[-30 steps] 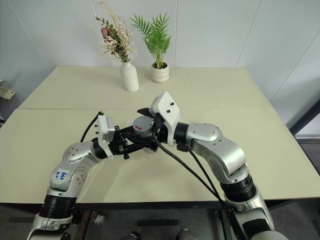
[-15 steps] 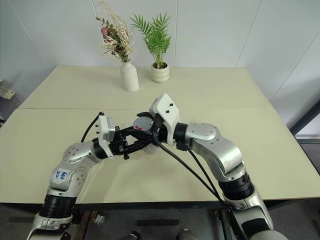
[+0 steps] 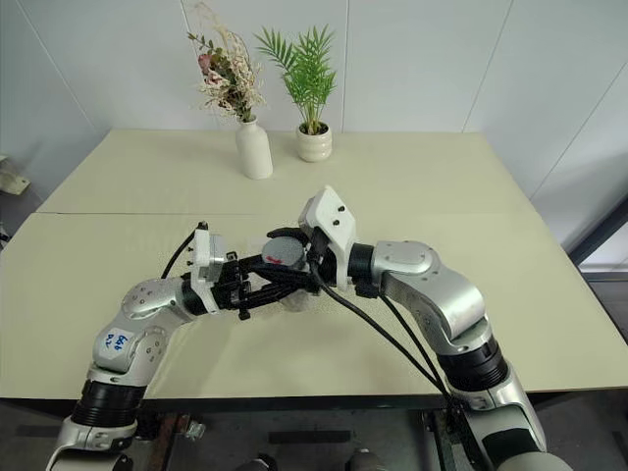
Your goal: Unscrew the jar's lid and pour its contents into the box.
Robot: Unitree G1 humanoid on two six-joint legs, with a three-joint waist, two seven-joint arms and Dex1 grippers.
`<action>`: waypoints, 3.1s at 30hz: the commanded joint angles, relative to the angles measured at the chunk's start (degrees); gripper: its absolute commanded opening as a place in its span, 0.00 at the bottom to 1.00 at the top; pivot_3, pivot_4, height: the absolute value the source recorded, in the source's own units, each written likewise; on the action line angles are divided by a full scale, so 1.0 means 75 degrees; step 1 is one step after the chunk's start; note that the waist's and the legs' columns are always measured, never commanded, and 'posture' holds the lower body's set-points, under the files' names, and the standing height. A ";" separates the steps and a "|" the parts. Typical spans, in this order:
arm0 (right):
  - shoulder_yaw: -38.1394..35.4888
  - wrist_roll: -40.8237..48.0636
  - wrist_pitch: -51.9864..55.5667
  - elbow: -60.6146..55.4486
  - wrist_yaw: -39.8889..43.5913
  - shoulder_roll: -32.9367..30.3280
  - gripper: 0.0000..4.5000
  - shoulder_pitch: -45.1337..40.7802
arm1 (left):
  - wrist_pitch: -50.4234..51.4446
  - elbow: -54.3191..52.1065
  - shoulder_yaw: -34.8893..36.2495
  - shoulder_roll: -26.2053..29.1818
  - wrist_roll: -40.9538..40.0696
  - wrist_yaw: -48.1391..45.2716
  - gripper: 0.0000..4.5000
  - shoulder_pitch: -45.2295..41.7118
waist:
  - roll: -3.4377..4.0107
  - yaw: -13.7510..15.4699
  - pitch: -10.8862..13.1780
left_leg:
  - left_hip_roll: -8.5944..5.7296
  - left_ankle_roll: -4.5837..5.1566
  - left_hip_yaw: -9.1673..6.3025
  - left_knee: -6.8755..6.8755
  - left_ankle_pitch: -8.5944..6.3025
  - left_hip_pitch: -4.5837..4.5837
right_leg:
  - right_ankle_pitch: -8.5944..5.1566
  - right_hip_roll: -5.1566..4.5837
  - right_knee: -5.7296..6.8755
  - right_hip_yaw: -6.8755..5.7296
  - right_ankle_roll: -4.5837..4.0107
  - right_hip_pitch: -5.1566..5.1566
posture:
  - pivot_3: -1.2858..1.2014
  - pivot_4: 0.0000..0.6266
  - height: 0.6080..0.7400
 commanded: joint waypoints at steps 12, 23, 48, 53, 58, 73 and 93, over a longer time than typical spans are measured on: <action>0.0041 0.0227 -0.0904 -0.0055 0.2065 -0.0476 0.59 -0.0199 | -0.0223 0.0616 0.0090 0.0373 -0.0083 -0.1061 0.47 -0.0381 | 0.0000 0.0002 0.0000 | 0.0000 0.0002 0.0001 -0.0001 -0.0001 0.0000 | -0.0001 0.0001 -0.0006 -0.0001 -0.0002 0.0000 | 0.52 0.24 1.00; 0.0117 0.0167 -0.1055 0.0192 0.2328 -0.0457 0.59 -0.0301 | -0.0473 0.0840 0.0053 0.0305 0.0011 -0.1137 0.47 -0.0516 | 0.0000 0.0005 0.0001 | 0.0000 0.0003 0.0000 -0.0001 -0.0002 -0.0001 | -0.0001 0.0000 -0.0005 -0.0001 -0.0002 0.0000 | 0.52 0.24 1.00; -0.0258 0.0214 -0.0363 0.0479 0.1461 -0.0192 1.00 -0.0853 | -0.0835 0.1413 -0.0217 0.0078 0.0191 -0.1420 0.47 -0.0938 | 0.0000 0.0012 0.0001 | 0.0001 0.0004 -0.0001 0.0002 -0.0003 -0.0004 | -0.0001 -0.0001 -0.0003 -0.0004 -0.0002 -0.0001 | 0.52 0.24 1.00; -0.0126 0.0065 -0.0472 0.0724 0.1404 -0.0087 1.00 -0.0773 | -0.0884 0.1457 -0.0244 -0.0040 0.0227 -0.1463 0.47 -0.1079 | 0.0000 0.0003 0.0001 | 0.0002 0.0004 0.0000 0.0003 -0.0003 -0.0002 | -0.0001 0.0000 -0.0001 -0.0003 -0.0002 -0.0001 | 0.52 0.24 1.00; -0.0115 -0.0064 -0.0581 0.0978 0.1447 -0.0031 1.00 -0.0813 | -0.0897 0.1418 -0.0249 -0.0111 0.0237 -0.1459 0.47 -0.1103 | 0.0000 0.0006 0.0001 | 0.0001 0.0004 0.0000 0.0004 -0.0003 -0.0004 | -0.0001 0.0000 -0.0001 -0.0003 -0.0002 -0.0001 | 0.52 0.24 1.00; -0.0036 -0.0479 -0.0921 0.1431 0.1529 0.0100 1.00 -0.0882 | -0.0846 0.1334 -0.0216 -0.0181 0.0210 -0.1386 0.47 -0.1155 | 0.0000 0.0008 0.0001 | 0.0001 0.0004 0.0000 0.0008 -0.0003 -0.0004 | -0.0001 0.0000 0.0001 -0.0003 -0.0001 -0.0002 | 0.52 0.24 1.00; -0.0741 -0.0204 -0.0686 0.1104 0.1459 -0.0606 1.00 -0.0687 | -0.0909 0.1297 0.0066 0.0090 0.0247 -0.1317 0.47 -0.0913 | 0.0000 0.0010 0.0001 | 0.0001 0.0004 -0.0001 0.0009 -0.0003 -0.0004 | -0.0001 0.0000 0.0002 -0.0003 -0.0002 -0.0002 | 0.52 0.24 1.00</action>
